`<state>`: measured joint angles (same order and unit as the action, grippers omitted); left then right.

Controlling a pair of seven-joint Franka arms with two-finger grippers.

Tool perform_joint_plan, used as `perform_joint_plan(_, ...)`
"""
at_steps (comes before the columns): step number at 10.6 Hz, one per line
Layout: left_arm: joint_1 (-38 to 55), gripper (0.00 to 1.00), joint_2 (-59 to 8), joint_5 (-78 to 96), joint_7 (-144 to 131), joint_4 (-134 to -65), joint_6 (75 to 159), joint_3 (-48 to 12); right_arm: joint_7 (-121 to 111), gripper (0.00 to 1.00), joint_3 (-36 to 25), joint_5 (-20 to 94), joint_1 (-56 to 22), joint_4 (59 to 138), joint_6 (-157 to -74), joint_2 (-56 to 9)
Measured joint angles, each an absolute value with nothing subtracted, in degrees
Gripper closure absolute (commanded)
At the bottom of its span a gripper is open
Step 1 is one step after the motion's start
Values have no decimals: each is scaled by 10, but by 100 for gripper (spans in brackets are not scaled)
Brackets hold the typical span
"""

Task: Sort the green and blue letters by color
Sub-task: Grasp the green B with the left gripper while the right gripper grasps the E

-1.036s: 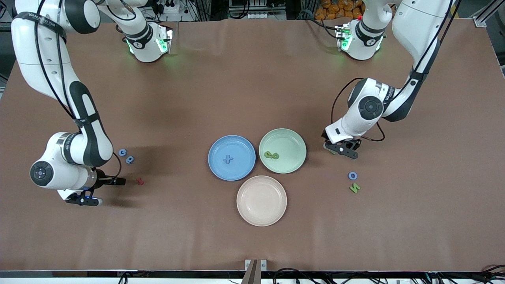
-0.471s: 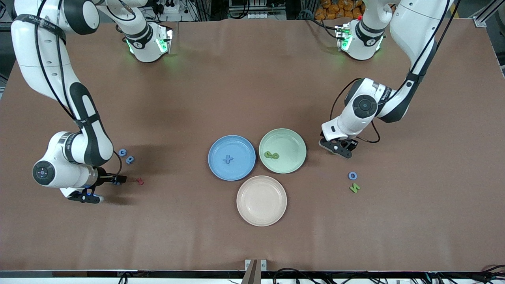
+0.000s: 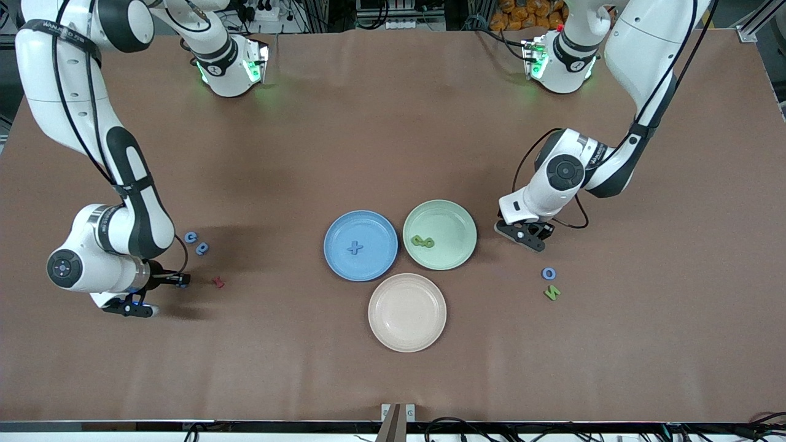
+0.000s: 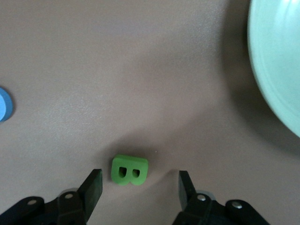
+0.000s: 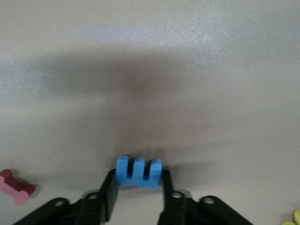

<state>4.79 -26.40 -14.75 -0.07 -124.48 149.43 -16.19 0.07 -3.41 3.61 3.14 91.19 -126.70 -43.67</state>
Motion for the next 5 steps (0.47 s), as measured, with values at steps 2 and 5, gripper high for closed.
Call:
perform_joint_plan(2, 46, 48, -276, -148, -1, -1242, 1507, -162, 1, 100, -34, 36, 31, 912, -1266, -436)
perform_joint_plan(5, 43, 90, -286, -148, -1, -1231, 1510, -161, 10, 100, -22, 42, 18, 904, -1268, -436)
